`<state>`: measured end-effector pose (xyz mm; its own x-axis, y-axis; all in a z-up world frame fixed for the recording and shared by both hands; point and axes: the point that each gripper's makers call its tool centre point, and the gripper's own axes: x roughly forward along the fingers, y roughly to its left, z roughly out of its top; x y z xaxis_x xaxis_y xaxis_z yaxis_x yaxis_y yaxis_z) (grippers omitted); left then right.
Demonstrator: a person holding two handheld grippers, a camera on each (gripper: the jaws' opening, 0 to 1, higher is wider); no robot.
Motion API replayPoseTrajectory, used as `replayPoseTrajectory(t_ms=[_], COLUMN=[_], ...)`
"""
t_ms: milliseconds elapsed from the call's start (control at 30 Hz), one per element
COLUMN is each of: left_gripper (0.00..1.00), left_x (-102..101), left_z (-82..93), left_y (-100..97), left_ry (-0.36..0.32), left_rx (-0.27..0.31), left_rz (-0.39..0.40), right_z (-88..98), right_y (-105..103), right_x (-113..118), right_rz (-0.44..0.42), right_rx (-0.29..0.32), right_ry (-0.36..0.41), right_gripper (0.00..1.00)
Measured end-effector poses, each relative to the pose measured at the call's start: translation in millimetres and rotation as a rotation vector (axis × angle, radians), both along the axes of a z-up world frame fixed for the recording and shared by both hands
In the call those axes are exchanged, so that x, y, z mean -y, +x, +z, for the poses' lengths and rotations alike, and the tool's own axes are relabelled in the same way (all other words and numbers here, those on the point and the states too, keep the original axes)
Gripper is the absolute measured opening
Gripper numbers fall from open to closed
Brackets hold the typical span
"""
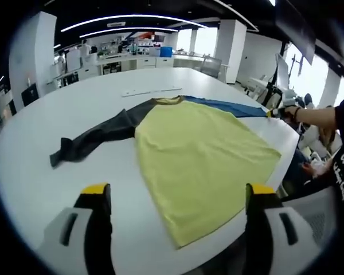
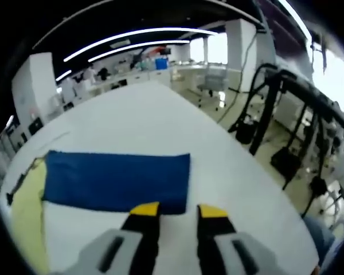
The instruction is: Fold the garment on the visible template until the final outline fits inside the template.
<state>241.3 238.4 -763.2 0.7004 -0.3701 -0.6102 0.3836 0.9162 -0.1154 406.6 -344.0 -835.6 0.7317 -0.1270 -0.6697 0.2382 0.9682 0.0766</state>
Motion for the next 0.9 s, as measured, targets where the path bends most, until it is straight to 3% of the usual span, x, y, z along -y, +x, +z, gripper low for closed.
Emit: replayPoseTrajectory(t_ms=[200,500,900], left_gripper=[0.95,0.95,0.99], left_x=[-2,-5,-9], left_z=[-1.4,-1.4,-0.2], left_y=[-2.1,-4.5,-5.6], left_ry=[0.002,0.003,-0.006], left_rx=[-0.006,-0.008,-0.002], left_rz=[0.010,0.016,0.034], right_z=[1.4,-8.8,-18.7], right_y=[-8,7,6], right_x=[-12,2,0], right_rz=[0.023,0.004,0.033], right_rx=[-0.029,-0.061,-0.109], right_ry=[-0.060,-0.041,-0.012], right_gripper=[0.11,0.04,0.00])
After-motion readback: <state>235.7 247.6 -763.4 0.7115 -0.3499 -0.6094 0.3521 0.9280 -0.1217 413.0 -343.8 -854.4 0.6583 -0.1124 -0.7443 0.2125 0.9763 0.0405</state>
